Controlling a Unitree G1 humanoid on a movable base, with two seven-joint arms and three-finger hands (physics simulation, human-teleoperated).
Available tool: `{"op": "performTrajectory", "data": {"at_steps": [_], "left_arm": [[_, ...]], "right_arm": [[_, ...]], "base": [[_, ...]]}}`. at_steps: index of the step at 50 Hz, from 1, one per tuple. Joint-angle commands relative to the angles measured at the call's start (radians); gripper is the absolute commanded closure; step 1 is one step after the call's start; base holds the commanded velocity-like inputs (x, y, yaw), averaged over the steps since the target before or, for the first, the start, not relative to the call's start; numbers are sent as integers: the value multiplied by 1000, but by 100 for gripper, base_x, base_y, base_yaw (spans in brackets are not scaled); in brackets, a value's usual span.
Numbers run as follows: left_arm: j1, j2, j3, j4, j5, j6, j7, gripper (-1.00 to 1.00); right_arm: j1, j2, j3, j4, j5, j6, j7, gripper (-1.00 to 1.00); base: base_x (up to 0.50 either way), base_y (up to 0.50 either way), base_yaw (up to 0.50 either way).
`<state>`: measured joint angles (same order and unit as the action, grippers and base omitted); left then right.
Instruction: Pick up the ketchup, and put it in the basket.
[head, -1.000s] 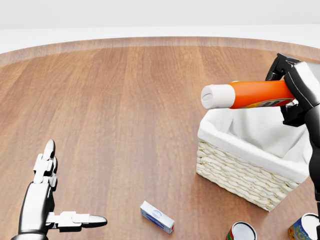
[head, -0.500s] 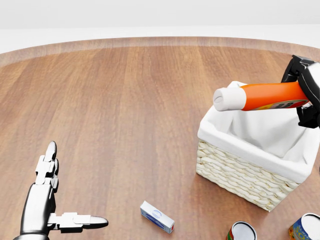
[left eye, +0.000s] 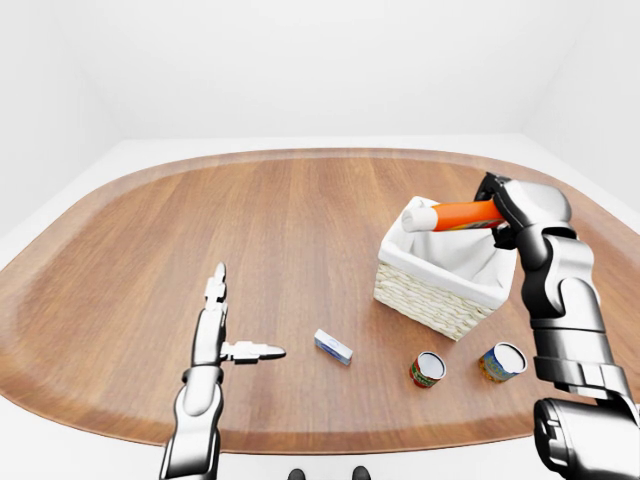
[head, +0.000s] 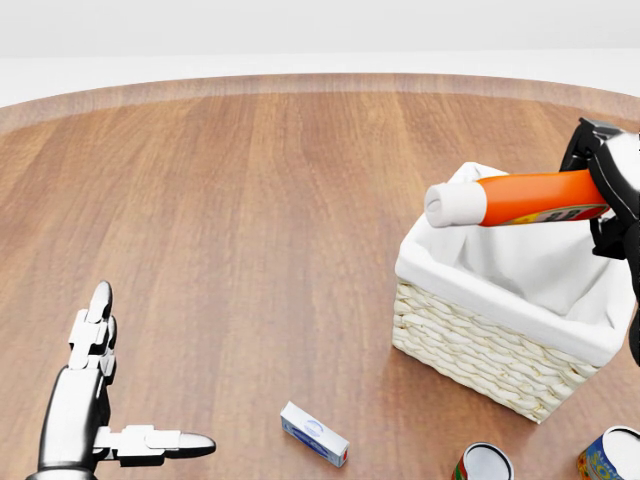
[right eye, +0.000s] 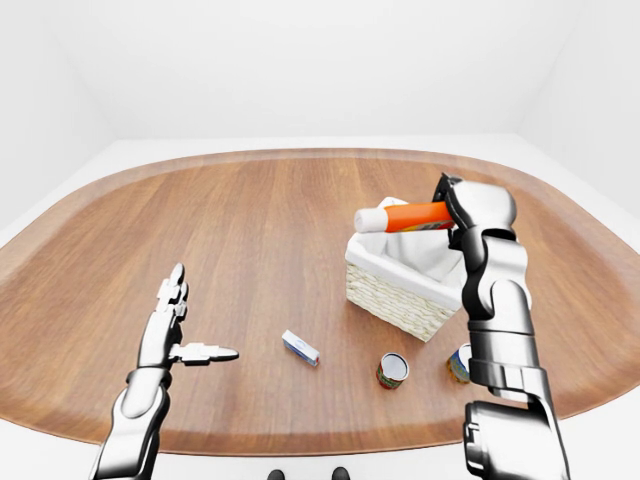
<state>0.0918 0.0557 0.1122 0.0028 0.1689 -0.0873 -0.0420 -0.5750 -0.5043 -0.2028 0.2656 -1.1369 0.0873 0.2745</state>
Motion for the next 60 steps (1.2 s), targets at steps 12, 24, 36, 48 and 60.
{"op": "performTrajectory", "data": {"at_steps": [12, 24, 36, 48, 60], "left_arm": [[1, 0, 3, -3, -1, 0, -2, -100], [0, -1, -1, 10, 3, 0, 2, -100], [3, -2, -7, 10, 7, 0, 3, -100], [8, -4, -7, 0, 6, 0, 1, -100], [5, -4, -7, -1, 4, 0, -1, -100]], "right_arm": [[-6, -4, 8, 57, 20, 0, -146, 100], [10, -19, -4, 48, 2, 0, -146, 100], [20, -31, -8, 83, -30, 0, -181, 100], [-15, -24, 16, 192, -22, 0, -253, 100], [-42, -22, 36, 273, -5, 0, -301, 100]], "base": [[0, 0, 0], [0, 0, 0], [0, 0, 0], [0, 0, 0], [0, 0, 0]]}}
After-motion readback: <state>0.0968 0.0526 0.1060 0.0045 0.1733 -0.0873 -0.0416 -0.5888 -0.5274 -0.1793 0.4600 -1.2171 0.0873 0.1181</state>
